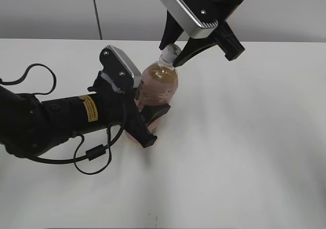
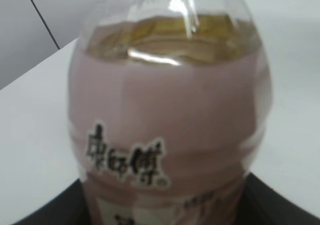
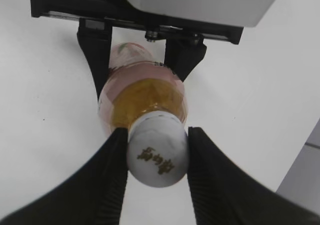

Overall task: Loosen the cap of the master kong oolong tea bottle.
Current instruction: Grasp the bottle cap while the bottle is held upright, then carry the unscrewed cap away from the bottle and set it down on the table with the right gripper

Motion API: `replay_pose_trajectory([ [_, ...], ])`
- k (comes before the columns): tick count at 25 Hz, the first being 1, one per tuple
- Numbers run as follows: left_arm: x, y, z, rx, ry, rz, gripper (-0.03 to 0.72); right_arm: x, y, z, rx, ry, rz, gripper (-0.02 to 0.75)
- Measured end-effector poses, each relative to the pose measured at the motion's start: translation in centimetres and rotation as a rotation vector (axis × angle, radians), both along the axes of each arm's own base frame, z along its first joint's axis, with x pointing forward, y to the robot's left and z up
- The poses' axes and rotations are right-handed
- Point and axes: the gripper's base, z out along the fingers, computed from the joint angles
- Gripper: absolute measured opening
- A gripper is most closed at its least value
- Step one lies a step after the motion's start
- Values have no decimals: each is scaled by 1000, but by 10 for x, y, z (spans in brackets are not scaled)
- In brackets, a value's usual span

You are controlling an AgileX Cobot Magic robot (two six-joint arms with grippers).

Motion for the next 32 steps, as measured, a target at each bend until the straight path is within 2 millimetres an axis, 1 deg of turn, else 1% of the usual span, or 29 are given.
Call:
replay_pose_trajectory([
  [4, 0, 0, 0, -9, 3, 5, 379, 0, 1, 1, 8, -47, 76, 278],
  [9, 0, -1, 2, -28, -7, 3, 379, -2, 0, 7, 14, -68, 85, 277],
  [15, 1, -1, 3, -37, -15, 4, 379, -11, -4, 26, 44, -73, 42, 277],
  [19, 2, -1, 4, -43, -13, 19, 379, -14, -7, 32, 48, -46, -33, 277],
  [22, 3, 0, 5, -69, -13, 35, 379, -13, -14, 36, 57, 11, -178, 277],
  [26, 3, -2, 14, -176, -43, 44, 379, -6, -22, 40, 146, 141, -396, 277],
  [29, 3, -3, 20, -240, -68, 37, 379, 1, -31, 42, 217, 267, -609, 277],
  [32, 2, -4, 23, -284, -83, 30, 379, 10, -48, 40, 245, 392, -878, 277],
])
